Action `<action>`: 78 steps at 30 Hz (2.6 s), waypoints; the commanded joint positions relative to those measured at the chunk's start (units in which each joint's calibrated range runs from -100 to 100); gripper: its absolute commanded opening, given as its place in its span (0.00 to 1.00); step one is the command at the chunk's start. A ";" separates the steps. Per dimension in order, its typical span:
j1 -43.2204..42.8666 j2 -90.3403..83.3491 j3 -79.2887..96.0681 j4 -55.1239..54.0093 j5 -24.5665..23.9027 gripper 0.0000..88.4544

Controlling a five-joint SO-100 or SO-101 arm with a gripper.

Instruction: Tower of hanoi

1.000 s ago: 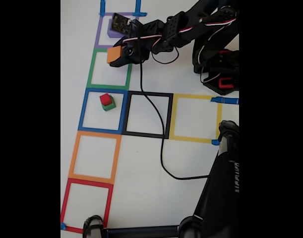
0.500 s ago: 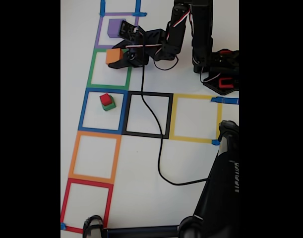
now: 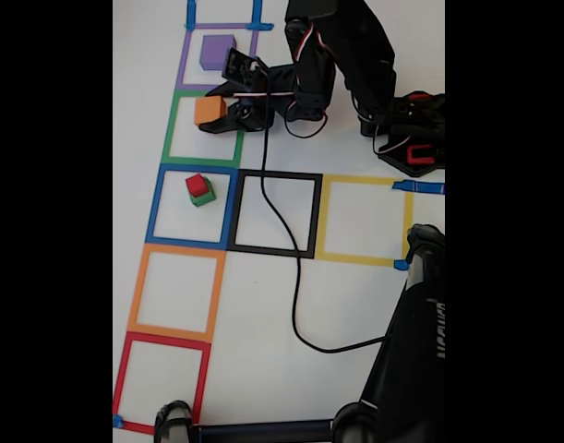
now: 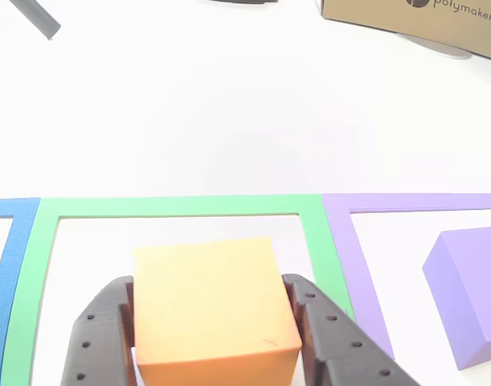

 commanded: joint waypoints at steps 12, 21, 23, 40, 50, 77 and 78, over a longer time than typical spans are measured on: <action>-1.35 3.79 -3.01 -3.24 0.72 0.08; -1.16 4.36 -3.10 -3.56 0.72 0.12; -1.25 4.52 -3.10 -3.56 0.72 0.16; -1.73 3.39 -3.19 -3.64 0.72 0.27; -1.54 -11.06 0.27 1.95 0.72 0.24; -5.95 -69.92 -52.01 135.23 0.72 0.00; -6.81 -69.12 -56.37 139.36 0.72 0.00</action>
